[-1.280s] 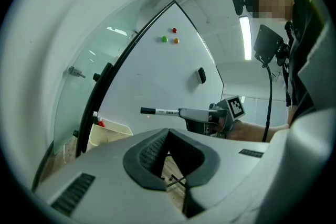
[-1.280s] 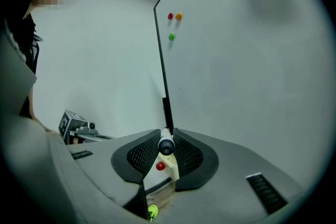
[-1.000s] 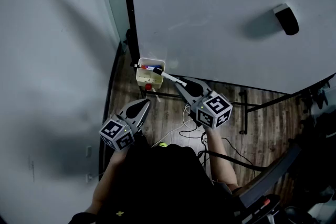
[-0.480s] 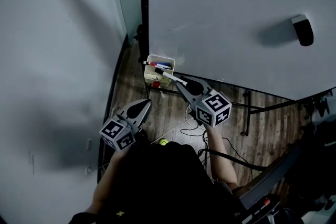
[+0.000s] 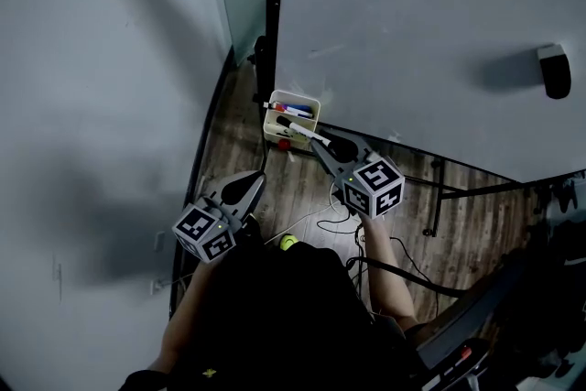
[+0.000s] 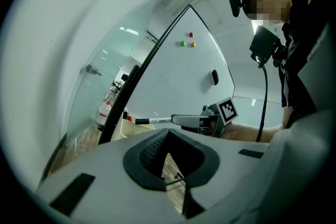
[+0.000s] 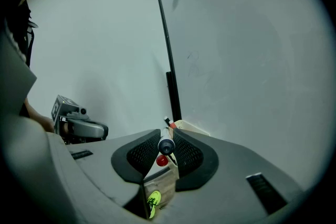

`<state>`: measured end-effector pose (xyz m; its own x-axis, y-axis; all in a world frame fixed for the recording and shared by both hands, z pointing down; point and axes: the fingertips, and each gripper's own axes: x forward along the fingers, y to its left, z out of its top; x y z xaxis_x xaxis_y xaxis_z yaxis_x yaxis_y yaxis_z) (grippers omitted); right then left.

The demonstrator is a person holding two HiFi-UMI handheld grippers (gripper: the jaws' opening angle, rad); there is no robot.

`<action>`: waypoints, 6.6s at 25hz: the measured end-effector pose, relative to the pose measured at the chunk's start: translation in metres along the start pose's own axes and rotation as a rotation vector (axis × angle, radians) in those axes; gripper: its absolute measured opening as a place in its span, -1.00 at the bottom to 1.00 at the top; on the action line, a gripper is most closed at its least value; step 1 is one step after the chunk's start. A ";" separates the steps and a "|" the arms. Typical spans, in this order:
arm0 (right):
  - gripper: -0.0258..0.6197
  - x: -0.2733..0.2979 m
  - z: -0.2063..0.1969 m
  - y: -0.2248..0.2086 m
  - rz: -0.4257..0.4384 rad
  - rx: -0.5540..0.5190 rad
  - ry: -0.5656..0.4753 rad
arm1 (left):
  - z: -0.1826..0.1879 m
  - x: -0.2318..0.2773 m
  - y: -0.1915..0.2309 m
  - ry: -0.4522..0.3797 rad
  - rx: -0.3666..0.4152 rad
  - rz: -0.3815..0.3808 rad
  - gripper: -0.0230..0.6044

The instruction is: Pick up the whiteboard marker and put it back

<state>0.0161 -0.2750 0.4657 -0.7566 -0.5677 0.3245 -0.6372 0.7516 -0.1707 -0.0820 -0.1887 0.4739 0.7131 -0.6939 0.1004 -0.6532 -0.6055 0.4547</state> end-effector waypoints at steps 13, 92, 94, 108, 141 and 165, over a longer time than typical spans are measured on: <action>-0.68 0.029 -0.026 -0.004 0.004 -0.030 0.090 | -0.007 -0.013 0.016 0.063 -0.028 0.041 -0.85; -0.90 -0.032 -0.035 0.044 0.128 -0.153 0.056 | -0.039 -0.002 -0.068 0.031 0.002 0.076 -0.86; -0.90 -0.040 -0.036 0.046 0.144 -0.141 0.053 | -0.041 -0.003 -0.072 0.030 0.008 0.085 -0.86; -0.90 -0.067 -0.063 0.073 0.169 -0.078 0.092 | -0.054 -0.021 -0.073 0.048 0.008 0.105 -0.86; -0.90 -0.184 -0.105 0.298 0.039 -0.045 0.022 | -0.106 -0.219 -0.197 0.038 0.035 -0.068 -0.85; -0.91 -0.200 -0.096 0.356 0.066 -0.053 -0.048 | -0.117 -0.258 -0.220 0.026 0.009 -0.101 -0.86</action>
<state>-0.0453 0.1379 0.4296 -0.8038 -0.5308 0.2685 -0.5778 0.8041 -0.1400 -0.0929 0.1691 0.4516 0.7818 -0.6187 0.0775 -0.5799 -0.6756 0.4553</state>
